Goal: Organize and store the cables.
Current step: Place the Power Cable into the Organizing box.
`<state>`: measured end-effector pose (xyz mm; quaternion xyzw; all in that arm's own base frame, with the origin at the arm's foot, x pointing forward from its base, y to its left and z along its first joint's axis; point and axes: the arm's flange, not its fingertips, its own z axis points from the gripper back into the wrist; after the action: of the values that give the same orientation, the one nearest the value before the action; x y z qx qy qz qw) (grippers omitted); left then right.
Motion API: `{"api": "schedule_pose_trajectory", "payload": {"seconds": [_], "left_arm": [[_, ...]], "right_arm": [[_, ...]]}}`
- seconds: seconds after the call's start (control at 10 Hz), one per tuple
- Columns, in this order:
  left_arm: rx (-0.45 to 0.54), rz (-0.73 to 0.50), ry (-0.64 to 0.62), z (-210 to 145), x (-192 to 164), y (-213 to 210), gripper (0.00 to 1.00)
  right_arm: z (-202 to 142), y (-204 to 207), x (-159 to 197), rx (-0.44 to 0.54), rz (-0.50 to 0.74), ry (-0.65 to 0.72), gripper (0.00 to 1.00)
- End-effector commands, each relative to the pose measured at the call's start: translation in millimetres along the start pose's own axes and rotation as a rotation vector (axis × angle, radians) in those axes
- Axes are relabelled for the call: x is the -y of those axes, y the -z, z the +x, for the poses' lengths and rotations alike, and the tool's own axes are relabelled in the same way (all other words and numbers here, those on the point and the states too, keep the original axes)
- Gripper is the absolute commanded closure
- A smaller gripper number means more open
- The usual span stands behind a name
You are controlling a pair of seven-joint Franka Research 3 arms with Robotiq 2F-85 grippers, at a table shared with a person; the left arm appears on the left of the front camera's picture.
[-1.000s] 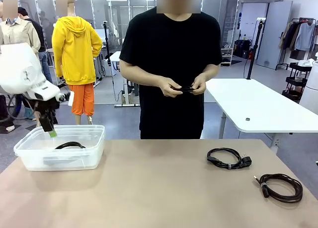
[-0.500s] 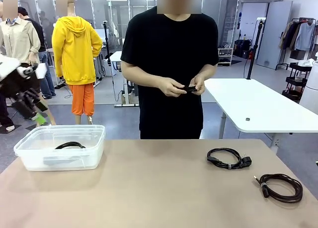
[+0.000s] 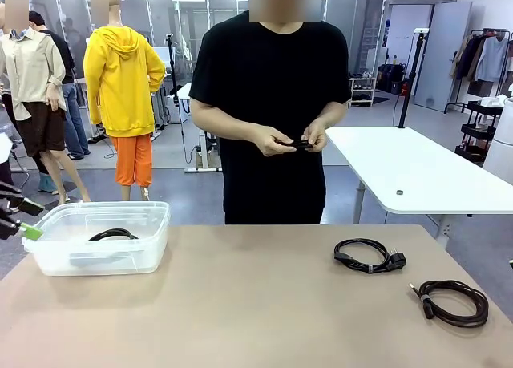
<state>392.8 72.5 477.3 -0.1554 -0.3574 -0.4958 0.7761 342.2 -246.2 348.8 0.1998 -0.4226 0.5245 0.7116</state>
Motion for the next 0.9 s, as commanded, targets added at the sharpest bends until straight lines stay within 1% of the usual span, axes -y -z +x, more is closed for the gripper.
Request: {"api": "schedule_pose_trajectory", "payload": {"seconds": [0.0, 0.1, 0.2, 0.4, 0.7, 0.8], "left_arm": [[0.065, 0.004, 0.045, -16, 2, 8, 0.02], [0.056, 0.005, 0.055, -29, -2, 6, 0.02], [0.074, 0.000, 0.063, -44, -8, 0, 0.02], [0.142, -0.049, 0.100, -68, -18, 1, 0.02], [0.166, -0.046, 0.094, -81, -24, 3, 0.02], [0.158, -0.037, 0.086, -84, -24, 1, 0.02]], "right_arm": [[3, -1, -2, -0.018, 0.005, 0.013, 0.00], [3, -1, -2, -0.018, 0.005, 0.013, 0.00], [3, -1, -2, -0.018, 0.005, 0.013, 0.00], [3, -1, -2, -0.018, 0.005, 0.013, 0.00], [3, -1, -2, -0.018, 0.005, 0.013, 0.00], [3, -1, -2, -0.018, 0.005, 0.013, 0.00]]}}
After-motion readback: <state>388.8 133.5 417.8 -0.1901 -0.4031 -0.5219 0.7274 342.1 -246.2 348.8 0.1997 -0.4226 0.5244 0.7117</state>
